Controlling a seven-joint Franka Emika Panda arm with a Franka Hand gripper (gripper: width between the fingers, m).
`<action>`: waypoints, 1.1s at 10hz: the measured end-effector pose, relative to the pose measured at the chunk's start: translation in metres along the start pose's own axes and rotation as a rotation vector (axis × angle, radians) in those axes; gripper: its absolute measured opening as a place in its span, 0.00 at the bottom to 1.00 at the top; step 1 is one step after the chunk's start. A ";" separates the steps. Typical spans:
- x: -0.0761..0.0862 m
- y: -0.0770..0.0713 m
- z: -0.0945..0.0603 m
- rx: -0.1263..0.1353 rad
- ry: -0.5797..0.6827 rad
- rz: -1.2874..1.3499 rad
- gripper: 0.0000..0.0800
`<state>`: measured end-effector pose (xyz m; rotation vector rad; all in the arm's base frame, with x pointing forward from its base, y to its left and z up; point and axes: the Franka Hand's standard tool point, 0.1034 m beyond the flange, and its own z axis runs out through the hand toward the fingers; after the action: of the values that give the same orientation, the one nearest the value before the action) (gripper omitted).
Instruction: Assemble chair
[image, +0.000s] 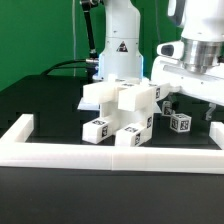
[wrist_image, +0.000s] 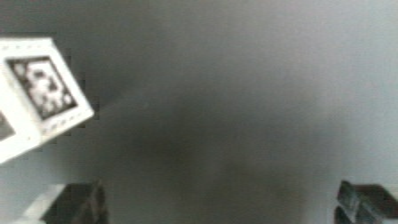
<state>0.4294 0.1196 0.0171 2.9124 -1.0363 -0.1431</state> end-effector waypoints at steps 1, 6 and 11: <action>0.007 0.002 -0.002 0.003 0.004 -0.016 0.81; 0.013 -0.004 -0.007 0.010 0.007 -0.029 0.81; 0.036 -0.009 -0.016 0.053 0.061 -0.254 0.81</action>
Offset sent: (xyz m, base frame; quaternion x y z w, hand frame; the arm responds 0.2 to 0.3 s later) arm 0.0090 0.0161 0.0176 0.0013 -0.0230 0.0223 0.9995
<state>0.4642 0.1044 0.0295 3.0640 -0.6687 -0.0347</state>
